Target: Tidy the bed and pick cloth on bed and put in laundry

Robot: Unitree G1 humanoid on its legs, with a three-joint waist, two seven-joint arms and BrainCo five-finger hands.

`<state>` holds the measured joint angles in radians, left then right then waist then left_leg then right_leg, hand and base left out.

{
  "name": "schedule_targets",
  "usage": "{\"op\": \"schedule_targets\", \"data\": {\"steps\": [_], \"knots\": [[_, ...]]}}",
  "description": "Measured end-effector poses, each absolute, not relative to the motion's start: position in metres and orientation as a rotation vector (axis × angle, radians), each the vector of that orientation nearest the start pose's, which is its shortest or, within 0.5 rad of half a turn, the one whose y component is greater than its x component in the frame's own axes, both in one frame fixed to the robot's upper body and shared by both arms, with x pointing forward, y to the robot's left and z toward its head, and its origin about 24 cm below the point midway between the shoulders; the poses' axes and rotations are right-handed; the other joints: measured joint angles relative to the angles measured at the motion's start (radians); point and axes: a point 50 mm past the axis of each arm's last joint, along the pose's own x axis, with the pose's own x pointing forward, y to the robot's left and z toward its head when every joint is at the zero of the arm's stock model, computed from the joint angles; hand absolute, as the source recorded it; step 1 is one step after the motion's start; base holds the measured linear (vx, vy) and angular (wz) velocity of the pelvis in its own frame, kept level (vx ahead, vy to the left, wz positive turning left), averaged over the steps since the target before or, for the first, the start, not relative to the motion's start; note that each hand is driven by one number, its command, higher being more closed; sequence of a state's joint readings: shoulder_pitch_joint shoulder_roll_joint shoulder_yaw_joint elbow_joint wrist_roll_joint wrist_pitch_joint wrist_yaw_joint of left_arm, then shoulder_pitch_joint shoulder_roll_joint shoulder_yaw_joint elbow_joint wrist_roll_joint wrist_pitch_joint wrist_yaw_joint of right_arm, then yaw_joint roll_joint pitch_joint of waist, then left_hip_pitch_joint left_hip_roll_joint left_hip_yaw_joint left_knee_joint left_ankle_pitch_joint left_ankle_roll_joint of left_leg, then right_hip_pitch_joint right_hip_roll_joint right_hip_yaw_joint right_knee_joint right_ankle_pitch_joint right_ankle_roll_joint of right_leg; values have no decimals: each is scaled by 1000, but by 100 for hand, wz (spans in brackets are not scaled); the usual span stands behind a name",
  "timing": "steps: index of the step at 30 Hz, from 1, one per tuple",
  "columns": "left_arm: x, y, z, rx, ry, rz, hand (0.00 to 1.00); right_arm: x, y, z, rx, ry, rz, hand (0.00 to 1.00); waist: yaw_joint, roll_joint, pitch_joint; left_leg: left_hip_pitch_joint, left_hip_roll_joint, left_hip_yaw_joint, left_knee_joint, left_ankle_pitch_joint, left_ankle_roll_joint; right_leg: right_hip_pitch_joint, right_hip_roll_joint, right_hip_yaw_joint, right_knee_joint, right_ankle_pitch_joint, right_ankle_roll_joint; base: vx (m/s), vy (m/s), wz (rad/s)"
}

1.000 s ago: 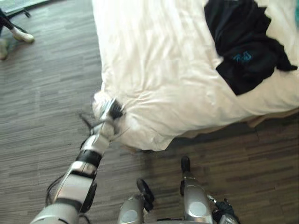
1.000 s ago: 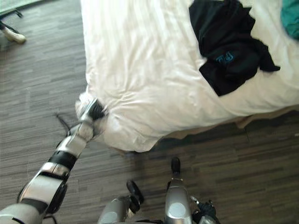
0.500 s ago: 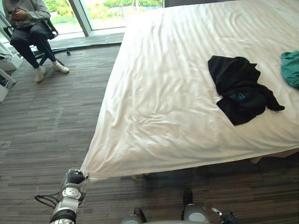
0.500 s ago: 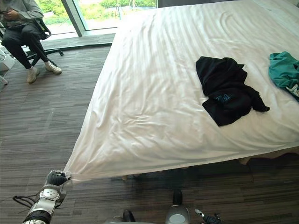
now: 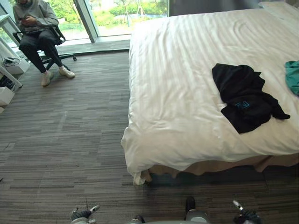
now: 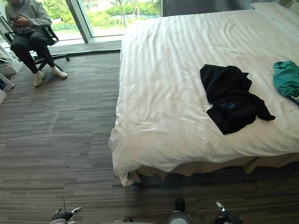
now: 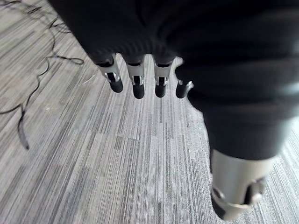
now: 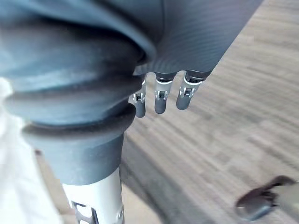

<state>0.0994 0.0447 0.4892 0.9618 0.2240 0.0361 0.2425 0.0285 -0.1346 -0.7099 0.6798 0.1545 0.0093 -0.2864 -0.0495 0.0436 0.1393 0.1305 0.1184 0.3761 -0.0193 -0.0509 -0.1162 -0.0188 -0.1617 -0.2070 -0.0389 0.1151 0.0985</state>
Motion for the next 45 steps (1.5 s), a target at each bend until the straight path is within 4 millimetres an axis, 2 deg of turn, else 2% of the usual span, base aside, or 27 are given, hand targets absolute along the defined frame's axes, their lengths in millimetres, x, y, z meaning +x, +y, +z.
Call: {"op": "schedule_targets", "data": {"steps": [4,8,10,12,13,15,16,18,21,22,24,27,28,30,32,33,34,36,38,39,42,44,45], "knots": [[81,229,-154,154,1113,531,0,154,-335,-48,74,439,-1046,100,1,-12,-17,-12,1,-17,0,1,-1,-3,2,-12,0,-4,6,-26,-17,9],[79,219,-156,184,1124,468,0,200,-320,2,-85,224,-879,100,3,-14,-17,-11,1,-19,-1,2,-1,-4,2,-12,0,2,3,6,-1,1],[80,217,-156,194,1122,446,0,220,-306,23,-155,133,-777,100,7,-17,-18,-10,1,-22,-1,5,4,-4,2,-12,0,3,3,39,0,5],[81,216,-156,205,1117,431,0,250,-280,49,-217,14,-602,100,11,-26,-19,-12,1,-28,-1,6,4,-3,2,-16,1,3,3,31,-3,7],[82,216,-156,210,1116,426,0,257,-273,55,-227,-19,-554,100,12,-27,-19,-12,1,-30,-1,6,5,-1,2,-18,1,3,3,19,-5,9],[83,217,-155,220,1108,418,0,282,-242,75,-258,-114,-377,100,15,-33,-17,-12,1,-43,-1,7,5,8,1,-31,1,3,3,12,-5,15],[83,217,-155,221,1103,418,0,287,-234,80,-263,-136,-331,100,16,-36,-15,-11,1,-48,-1,8,6,12,1,-35,0,3,3,0,-6,20],[86,217,-154,224,1085,413,0,302,-205,95,-236,-208,-169,100,42,-42,-11,-15,1,-59,-2,11,7,14,0,-43,0,3,3,-13,-8,14],[90,217,-152,181,1068,436,0,318,-172,114,-167,-278,-2,100,65,-50,5,-49,-3,-93,-2,22,11,9,-9,-72,0,1,5,-58,-15,29],[91,217,-152,167,1062,441,0,322,-165,121,-151,-298,27,100,67,-51,15,-54,-5,-102,-3,25,13,8,-11,-78,1,1,5,-111,-13,35],[96,217,-150,115,1033,468,0,342,-142,148,-107,-357,128,100,71,-57,53,-96,-14,-130,-11,46,19,-23,-23,-100,16,1,5,-96,-6,36],[113,215,-144,90,963,469,0,360,-130,182,-110,-422,191,100,96,-60,106,-149,-19,-159,-14,74,24,-80,-35,-123,44,2,4,-87,-11,40],[131,211,-136,94,886,440,0,367,-125,206,-112,-469,227,100,117,-60,151,-191,-23,-195,-16,100,25,-107,-42,-150,57,2,3,-69,-10,55],[142,208,-131,95,835,420,0,370,-119,222,-104,-504,252,100,125,-58,178,-217,-23,-212,-16,111,27,-123,-44,-162,64,2,1,-62,-6,48],[155,202,-124,82,778,393,0,373,-104,245,-93,-556,306,100,132,-53,214,-265,-27,-249,-16,130,28,-154,-51,-192,78,1,-1,-38,8,49],[164,197,-119,72,740,374,0,373,-100,256,-96,-586,319,100,150,-48,243,-280,-30,-257,-15,136,30,-164,-55,-199,84,0,-2,-18,17,31],[169,194,-117,70,724,363,0,374,-99,261,-95,-598,321,100,155,-42,258,-288,-31,-266,-11,137,31,-167,-58,-205,89,0,-2,-36,31,32],[184,182,-109,71,662,302,0,378,-91,281,-87,-633,323,100,173,-16,303,-343,-40,-291,5,147,37,-209,-72,-209,113,0,-2,-43,51,36],[191,174,-104,59,628,271,0,381,-87,291,-96,-641,324,100,177,9,330,-390,-49,-300,7,163,38,-250,-86,-224,129,0,-2,-44,52,36],[198,169,-101,42,603,246,0,386,-87,289,-113,-615,316,100,187,35,348,-423,-52,-310,12,169,44,-281,-97,-229,145,0,-2,-79,45,31],[212,158,-93,31,562,200,0,399,-98,282,-147,-544,257,100,215,70,365,-501,-63,-322,36,173,49,-357,-115,-228,176,0,-2,-63,19,14],[224,146,-86,9,525,163,0,411,-122,274,-196,-470,155,100,234,103,381,-557,-69,-325,36,188,56,-414,-125,-228,191,0,-3,-75,4,22],[231,140,-81,-4,500,143,0,416,-140,268,-245,-421,85,100,243,113,384,-596,-74,-335,33,202,55,-453,-131,-229,196,2,-5,-80,-26,18]]}}
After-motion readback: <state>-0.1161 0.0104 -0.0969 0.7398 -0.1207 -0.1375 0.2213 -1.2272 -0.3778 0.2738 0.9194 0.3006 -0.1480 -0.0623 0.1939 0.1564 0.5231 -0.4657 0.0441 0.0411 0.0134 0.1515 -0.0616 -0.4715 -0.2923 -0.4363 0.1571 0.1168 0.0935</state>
